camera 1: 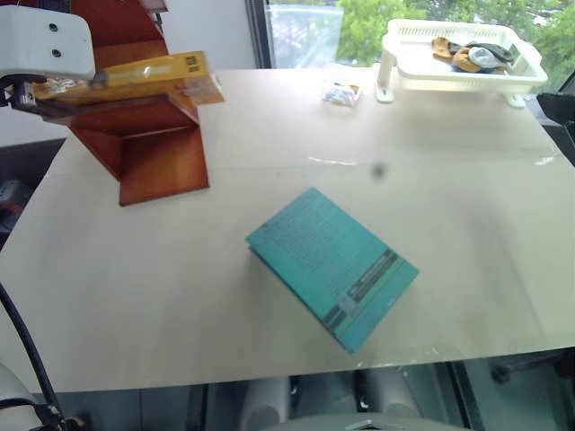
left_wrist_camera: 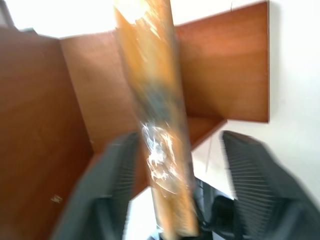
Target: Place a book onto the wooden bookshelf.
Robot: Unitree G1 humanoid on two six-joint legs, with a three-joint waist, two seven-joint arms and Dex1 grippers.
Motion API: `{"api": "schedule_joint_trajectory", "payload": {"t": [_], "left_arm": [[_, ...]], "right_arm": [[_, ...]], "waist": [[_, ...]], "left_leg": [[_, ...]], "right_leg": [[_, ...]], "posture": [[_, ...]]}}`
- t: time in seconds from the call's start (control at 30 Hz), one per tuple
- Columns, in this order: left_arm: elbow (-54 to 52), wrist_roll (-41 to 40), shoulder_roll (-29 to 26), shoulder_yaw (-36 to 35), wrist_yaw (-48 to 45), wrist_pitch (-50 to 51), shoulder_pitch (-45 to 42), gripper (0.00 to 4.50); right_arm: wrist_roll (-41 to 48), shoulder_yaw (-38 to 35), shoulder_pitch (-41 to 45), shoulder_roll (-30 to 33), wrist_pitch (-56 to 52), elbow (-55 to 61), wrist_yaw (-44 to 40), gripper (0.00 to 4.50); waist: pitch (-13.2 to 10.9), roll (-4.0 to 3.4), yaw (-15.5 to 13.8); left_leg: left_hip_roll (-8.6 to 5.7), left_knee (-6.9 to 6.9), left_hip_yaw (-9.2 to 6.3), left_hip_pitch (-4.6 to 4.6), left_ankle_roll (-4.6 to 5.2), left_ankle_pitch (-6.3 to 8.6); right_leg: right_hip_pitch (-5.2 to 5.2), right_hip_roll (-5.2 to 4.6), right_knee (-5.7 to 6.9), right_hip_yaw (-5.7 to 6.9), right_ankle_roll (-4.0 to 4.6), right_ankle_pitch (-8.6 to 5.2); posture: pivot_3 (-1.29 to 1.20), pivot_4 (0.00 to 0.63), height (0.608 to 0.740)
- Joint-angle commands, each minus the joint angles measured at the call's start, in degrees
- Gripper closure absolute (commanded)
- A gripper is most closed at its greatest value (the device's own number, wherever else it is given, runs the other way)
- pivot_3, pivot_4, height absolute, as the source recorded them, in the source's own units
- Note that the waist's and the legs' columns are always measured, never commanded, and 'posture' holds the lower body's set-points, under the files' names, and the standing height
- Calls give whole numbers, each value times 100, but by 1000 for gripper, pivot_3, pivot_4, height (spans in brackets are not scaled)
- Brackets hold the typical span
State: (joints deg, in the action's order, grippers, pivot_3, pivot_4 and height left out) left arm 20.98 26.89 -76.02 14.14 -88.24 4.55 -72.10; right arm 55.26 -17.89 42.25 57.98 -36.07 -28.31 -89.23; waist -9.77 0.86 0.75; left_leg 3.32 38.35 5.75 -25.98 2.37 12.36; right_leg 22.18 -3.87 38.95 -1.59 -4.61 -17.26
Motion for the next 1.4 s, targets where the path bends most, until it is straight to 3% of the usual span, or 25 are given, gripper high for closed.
{"api": "schedule_joint_trajectory", "payload": {"t": [0.03, 0.6, 0.8, 0.93, 1.07, 1.23, 1.4], "left_arm": [[-52, 13, -249, -250, 73, -9, 86, 245], [-202, -388, -588, -1023, 887, 408, 530, 245], [-1249, -2091, 121, -1934, 460, 1781, 1250, 245], [-2199, -3230, 687, -2997, 756, 2954, 1898, 245], [-3390, -4168, 1302, -3700, 1077, 4106, 3119, 245], [-4425, -4706, 2143, -3928, 1664, 4413, 4988, 245], [-4789, -4793, 2891, -3980, 2380, 4180, 6388, 245]], "right_arm": [[32, -117, 157, 117, 87, -2, -327, 0], [106, -494, -227, 326, -100, 204, -327, 0], [67, -613, -473, 365, -229, 379, -327, 0], [161, -1014, -1249, 567, -587, 879, -318, 0], [172, -1525, -2103, 651, -768, 1327, -122, 0], [29, -2237, -3289, 343, -740, 1736, 235, 0], [-979, -2274, -4939, 31, 70, 2252, 321, 0]], "waist": [[0, 0, -1], [0, 0, 7], [1, 1, -32], [0, 2, -33], [6, -9, 17], [11, -9, 7], [18, 1, -36]], "left_leg": [[0, 0, 0, 0, 0, 0], [0, 1, -1, 1, 0, 0], [0, 5, -5, 1, 0, 0], [2, 9, -20, -4, -1, -1], [-2, 6, -45, 0, 0, 0], [0, 0, -54, 41, 0, 0], [-6, 8, -71, 33, 23, 14]], "right_leg": [[0, 0, 1, 0, 0, 0], [-1, -1, 2, 2, 0, 0], [-5, -4, 7, 6, 0, 0], [-6, -5, 9, 15, 0, 0], [-10, -8, 3, 8, -1, 0], [-50, -2, 3, 11, -1, 0], [-54, -5, 2, 22, -2, 2]], "posture": [[0, 150, 740], [0, 150, 740], [0, 150, 740], [0, 150, 740], [0, 150, 740], [0, 150, 740], [0, 150, 740]]}}
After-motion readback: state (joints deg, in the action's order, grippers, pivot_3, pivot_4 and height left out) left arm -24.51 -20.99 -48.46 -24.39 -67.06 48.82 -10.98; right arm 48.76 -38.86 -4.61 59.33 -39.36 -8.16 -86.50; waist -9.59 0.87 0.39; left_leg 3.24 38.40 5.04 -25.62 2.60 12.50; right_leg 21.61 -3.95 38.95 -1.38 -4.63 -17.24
